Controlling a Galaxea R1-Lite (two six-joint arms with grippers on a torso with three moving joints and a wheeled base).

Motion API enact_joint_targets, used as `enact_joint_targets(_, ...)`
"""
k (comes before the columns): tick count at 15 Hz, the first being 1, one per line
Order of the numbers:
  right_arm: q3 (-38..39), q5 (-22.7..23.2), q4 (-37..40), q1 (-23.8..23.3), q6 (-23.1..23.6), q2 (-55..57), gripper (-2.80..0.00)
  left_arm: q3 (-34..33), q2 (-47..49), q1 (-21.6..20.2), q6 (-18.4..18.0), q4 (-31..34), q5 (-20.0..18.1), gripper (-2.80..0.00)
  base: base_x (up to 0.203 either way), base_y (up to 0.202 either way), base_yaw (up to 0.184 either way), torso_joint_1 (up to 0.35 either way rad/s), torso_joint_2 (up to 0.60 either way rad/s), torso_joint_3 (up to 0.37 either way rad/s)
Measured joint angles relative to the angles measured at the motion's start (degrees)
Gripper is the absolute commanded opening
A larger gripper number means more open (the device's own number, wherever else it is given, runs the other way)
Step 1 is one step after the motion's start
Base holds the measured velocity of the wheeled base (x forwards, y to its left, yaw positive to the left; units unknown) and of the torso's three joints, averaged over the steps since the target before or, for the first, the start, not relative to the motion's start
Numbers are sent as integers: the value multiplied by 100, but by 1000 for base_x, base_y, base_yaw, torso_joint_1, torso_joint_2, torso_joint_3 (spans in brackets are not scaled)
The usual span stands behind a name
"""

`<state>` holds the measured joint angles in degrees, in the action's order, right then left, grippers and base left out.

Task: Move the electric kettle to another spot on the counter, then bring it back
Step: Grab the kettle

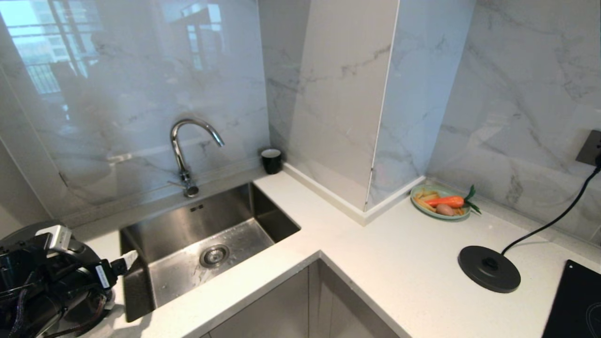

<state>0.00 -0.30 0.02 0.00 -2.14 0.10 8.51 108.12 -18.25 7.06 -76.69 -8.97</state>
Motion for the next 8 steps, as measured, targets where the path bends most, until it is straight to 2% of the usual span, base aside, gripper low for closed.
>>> enact_joint_targets(4,0,-4,-2,0,2,1,-280,-86,581,0,-24,-918,-9,0,0,0,0,0,0,0)
enact_joint_targets(8,0,-5,-2,0,3,1,-280,-113,1135,-5,4,-1045,5,0,0,0,0,0,0,0)
